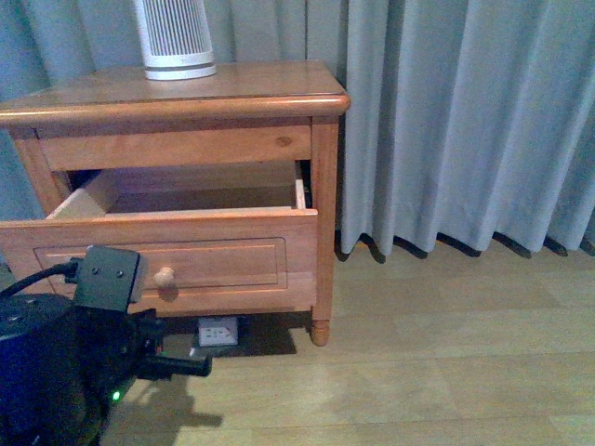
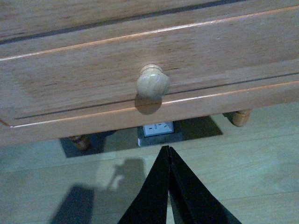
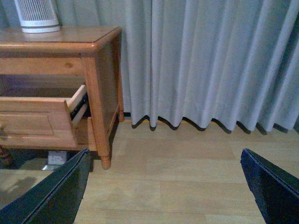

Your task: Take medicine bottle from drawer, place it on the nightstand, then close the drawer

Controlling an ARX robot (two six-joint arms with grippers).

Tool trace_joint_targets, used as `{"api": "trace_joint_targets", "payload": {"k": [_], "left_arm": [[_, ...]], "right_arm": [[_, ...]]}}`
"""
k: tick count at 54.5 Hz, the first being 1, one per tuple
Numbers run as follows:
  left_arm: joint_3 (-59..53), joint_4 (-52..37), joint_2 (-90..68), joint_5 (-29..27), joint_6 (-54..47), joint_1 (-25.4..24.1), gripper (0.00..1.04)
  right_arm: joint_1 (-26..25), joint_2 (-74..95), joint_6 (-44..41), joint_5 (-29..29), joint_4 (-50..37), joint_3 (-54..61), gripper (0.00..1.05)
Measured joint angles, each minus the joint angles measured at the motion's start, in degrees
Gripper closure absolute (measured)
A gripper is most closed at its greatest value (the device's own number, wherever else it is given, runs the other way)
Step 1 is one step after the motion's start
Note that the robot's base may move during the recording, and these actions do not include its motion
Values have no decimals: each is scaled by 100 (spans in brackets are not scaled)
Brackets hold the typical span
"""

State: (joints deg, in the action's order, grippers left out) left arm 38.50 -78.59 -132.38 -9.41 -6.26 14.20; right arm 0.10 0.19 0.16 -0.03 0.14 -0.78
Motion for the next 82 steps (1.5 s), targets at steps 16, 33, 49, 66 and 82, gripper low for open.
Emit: {"api": "trace_joint_targets", "payload": {"k": [16, 33, 49, 66, 82], "left_arm": [[-686, 531, 627, 313, 223, 76, 80], [179, 2190, 2149, 990, 271, -1147, 24], [2, 4205, 4972, 1565, -151, -1360, 7], [-1165, 6734, 9044, 1467, -90, -1268, 7], [-2319, 8548, 12072, 833, 540, -826, 7]], "right_arm": [[0, 0, 0, 0, 2, 0, 7], [0, 0, 0, 0, 0, 0, 7], [0, 0, 0, 0, 0, 0, 7], [0, 0, 0, 0, 0, 0, 7], [0, 0, 0, 0, 0, 0, 7]]}}
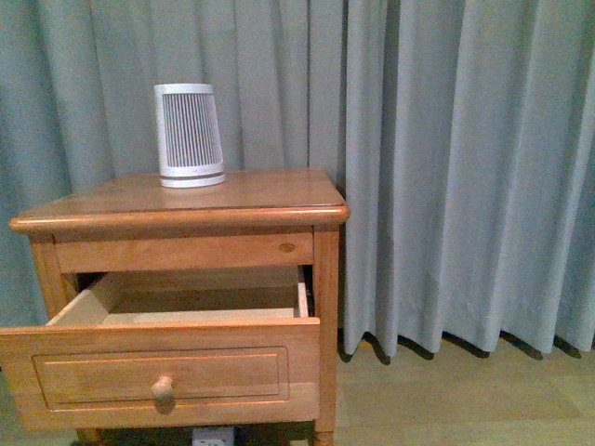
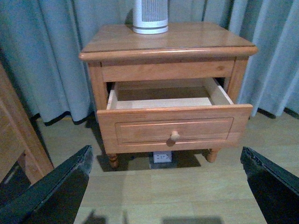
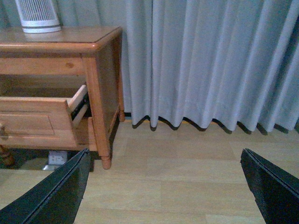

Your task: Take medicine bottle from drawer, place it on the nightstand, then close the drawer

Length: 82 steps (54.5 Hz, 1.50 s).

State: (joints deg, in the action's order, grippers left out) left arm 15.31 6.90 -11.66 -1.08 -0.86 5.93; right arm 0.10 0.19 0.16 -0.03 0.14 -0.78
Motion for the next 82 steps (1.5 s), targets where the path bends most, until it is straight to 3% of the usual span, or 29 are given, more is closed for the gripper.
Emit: {"api": "trace_joint_targets", "payload": {"k": [7, 13, 15, 26, 29, 32, 42, 56, 82], "left_arm": [[-439, 24, 256, -85, 417, 4, 7], [-680, -57, 358, -675, 549, 424, 9], [-892, -426, 468, -992, 431, 625, 16], [-1478, -761, 1008, -859, 195, 404, 51], [-1478, -743, 1078, -557, 173, 232, 62], [-1478, -704, 1119, -39, 153, -247, 72], [-1478, -693, 1130, 92, 162, -551, 102], [-1478, -693, 1130, 94, 142, -564, 99], [-1478, -693, 1132, 111, 131, -564, 13]], "right_arm": [[0, 0, 0, 0, 0, 0, 7], [0, 0, -2, 0, 0, 0, 7], [0, 0, 0, 0, 0, 0, 7], [0, 0, 0, 0, 0, 0, 7], [0, 0, 0, 2, 0, 0, 7], [0, 0, 0, -2, 0, 0, 7], [0, 0, 0, 0, 0, 0, 7], [0, 0, 0, 0, 0, 0, 7], [0, -2, 0, 17, 0, 0, 7]]}}
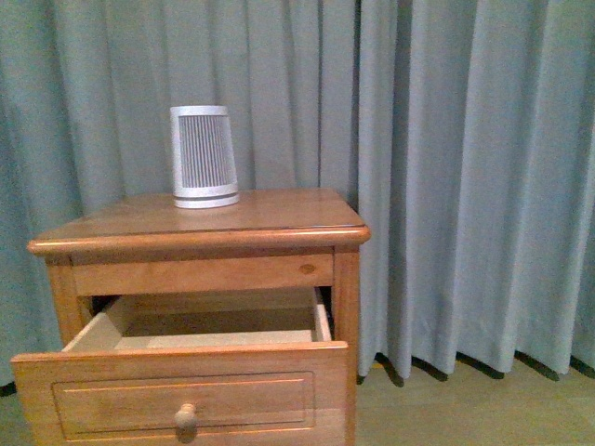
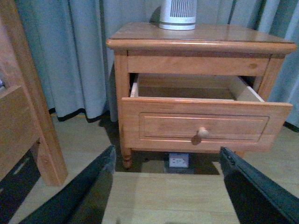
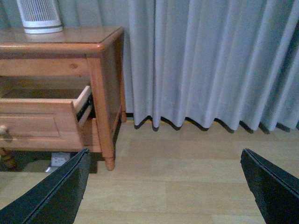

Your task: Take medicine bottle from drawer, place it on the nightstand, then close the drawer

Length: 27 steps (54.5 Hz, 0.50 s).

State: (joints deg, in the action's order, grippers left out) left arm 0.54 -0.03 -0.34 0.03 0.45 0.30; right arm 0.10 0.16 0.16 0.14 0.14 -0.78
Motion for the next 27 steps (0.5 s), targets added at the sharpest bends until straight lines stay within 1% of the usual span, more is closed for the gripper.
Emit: {"api": "trace_joint_targets", "payload": {"k": [3, 7, 27], "left_arm": [[0, 2, -2, -4, -7, 0, 6], [0, 2, 9, -7, -9, 0, 8], [0, 4, 9, -22, -15, 0, 7]], "right_arm": [[0, 2, 0, -4, 2, 0, 7], [0, 0, 0, -13, 0, 0, 7], [-2, 0, 0, -37, 0, 0, 7]]}}
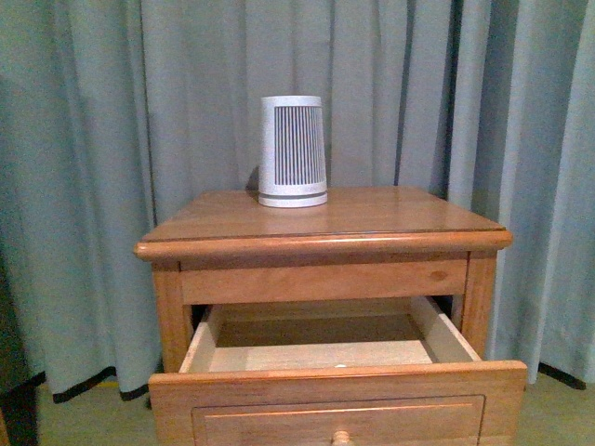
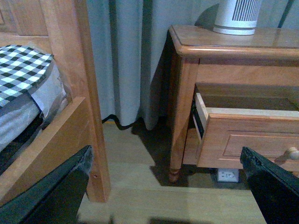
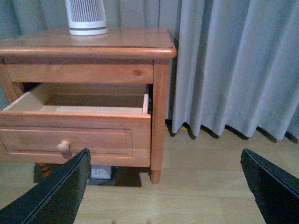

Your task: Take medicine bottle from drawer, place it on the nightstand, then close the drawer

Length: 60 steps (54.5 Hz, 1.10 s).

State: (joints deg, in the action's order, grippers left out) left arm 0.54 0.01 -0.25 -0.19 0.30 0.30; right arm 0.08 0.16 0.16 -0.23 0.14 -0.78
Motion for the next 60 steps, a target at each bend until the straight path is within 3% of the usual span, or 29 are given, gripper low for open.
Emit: {"api": "trace_joint_targets", "payload": {"k": [6, 9, 13, 20, 24, 34, 60], "left_arm": [[0, 0, 0, 0, 0, 0, 7], [0, 0, 0, 0, 0, 0, 7], [0, 0, 0, 4, 0, 0, 7], [0, 0, 0, 4, 0, 0, 7], [0, 0, 0, 2, 0, 0, 7], [0, 0, 2, 4, 0, 0, 7], [0, 0, 0, 4, 0, 0, 7]], "right_arm": [[24, 28, 31, 118, 11, 0, 7], [341, 472, 321, 1097, -109, -72, 7], [579, 1499, 509, 1764, -822, -264, 7], [752, 3683, 599, 1716, -2120, -1067, 7], [787, 4780, 643, 1534, -2256, -1690, 7], [986, 7447, 758, 1003, -1338, -3622, 7], [1574, 11193, 664, 942, 1121, -7912, 7]]}}
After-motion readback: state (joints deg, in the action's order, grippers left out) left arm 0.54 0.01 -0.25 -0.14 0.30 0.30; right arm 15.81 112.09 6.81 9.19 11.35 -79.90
